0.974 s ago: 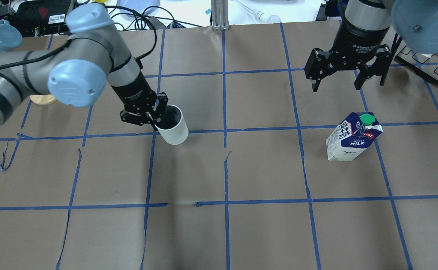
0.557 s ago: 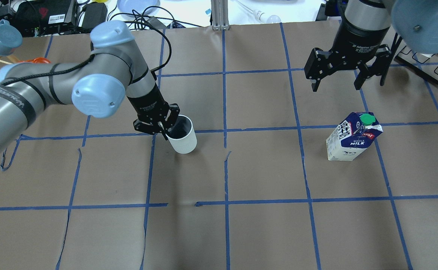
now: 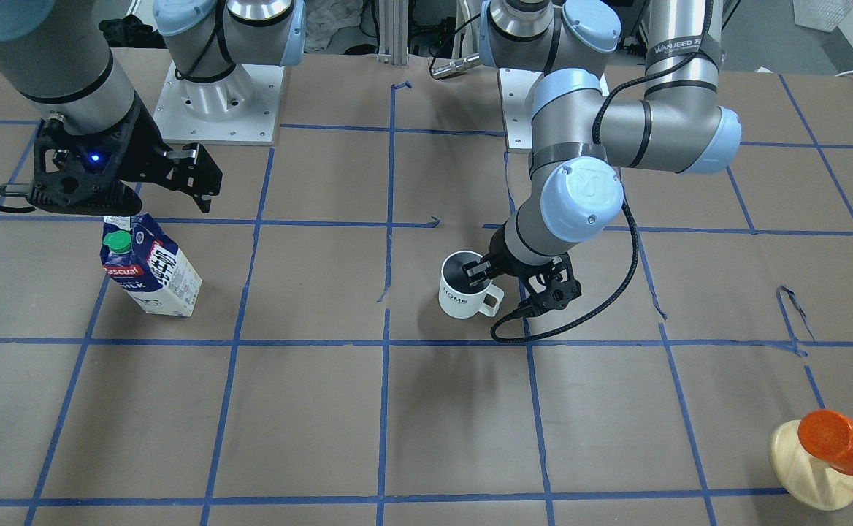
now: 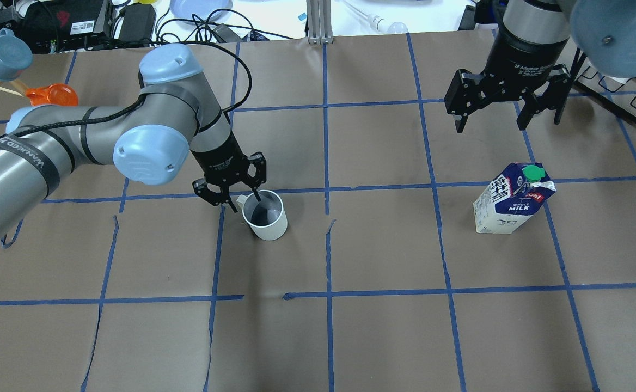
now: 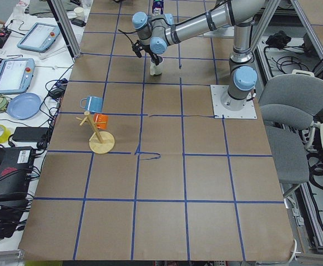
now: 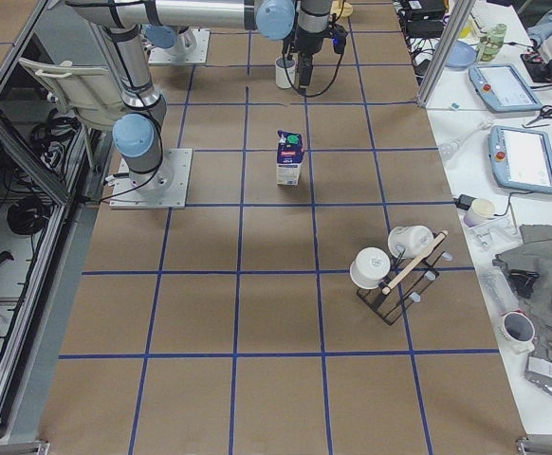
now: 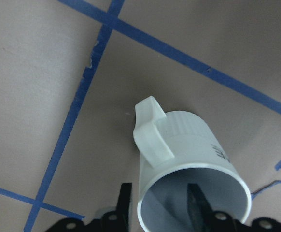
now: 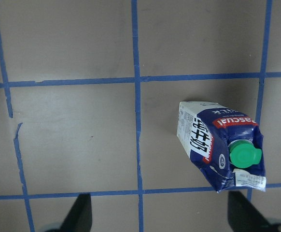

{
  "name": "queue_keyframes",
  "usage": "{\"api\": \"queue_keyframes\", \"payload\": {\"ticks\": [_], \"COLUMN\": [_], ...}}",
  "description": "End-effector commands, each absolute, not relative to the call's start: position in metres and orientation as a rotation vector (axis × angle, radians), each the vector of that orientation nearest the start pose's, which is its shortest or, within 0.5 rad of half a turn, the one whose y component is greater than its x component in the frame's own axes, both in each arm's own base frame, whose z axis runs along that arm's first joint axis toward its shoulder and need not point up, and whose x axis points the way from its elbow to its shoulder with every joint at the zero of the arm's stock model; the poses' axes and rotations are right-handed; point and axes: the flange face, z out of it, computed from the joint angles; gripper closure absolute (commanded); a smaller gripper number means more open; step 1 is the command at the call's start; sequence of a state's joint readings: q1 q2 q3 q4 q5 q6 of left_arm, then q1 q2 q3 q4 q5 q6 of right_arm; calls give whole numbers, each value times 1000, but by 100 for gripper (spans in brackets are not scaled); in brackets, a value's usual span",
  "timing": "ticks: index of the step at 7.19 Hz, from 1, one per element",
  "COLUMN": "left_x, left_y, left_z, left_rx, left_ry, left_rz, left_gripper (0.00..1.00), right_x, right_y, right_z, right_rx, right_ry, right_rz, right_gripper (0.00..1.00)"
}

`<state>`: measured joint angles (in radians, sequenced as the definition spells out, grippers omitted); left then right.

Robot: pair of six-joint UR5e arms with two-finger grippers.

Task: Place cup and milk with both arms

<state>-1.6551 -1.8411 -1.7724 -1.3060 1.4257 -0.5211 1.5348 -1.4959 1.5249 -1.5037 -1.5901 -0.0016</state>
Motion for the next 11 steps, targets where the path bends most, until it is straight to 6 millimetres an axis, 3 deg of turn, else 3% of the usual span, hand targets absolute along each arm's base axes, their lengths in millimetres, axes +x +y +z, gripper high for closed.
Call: {"api": "queue_keyframes", "payload": {"ticks": [1, 2, 3, 5, 7, 8, 9, 10, 11], "left_x": [-176, -156, -138, -100, -92, -92, -93, -93, -93], "left_y": [-551, -559, -562, -549, -544, -543, -541, -538, -538], "left_z": [329, 362, 393, 456, 464, 456, 448, 448, 448], "left_rx": [-507, -399, -400, -459, -484, -516, -587, -576, -546], "left_ry": [3131, 3108, 3099, 3008, 3003, 3001, 2986, 2985, 2989], "left_rz": [257, 237, 204, 39, 20, 35, 57, 59, 58], "left_gripper": [0, 0, 0, 0, 0, 0, 0, 0, 0], "right_x": [57, 35, 28, 20, 0, 0, 1, 0, 1], "right_y": [-522, -520, -520, -507, -496, -496, -497, -499, -499], "right_z": [449, 426, 405, 350, 322, 322, 323, 326, 328], "right_rx": [154, 194, 150, 149, 149, 149, 154, 152, 152], "right_ry": [3132, 3118, 3125, 3125, 3115, 3113, 3107, 3109, 3108], "right_rz": [212, 247, 215, 216, 216, 217, 210, 201, 192], "right_gripper": [0, 0, 0, 0, 7, 28, 60, 78, 84]}}
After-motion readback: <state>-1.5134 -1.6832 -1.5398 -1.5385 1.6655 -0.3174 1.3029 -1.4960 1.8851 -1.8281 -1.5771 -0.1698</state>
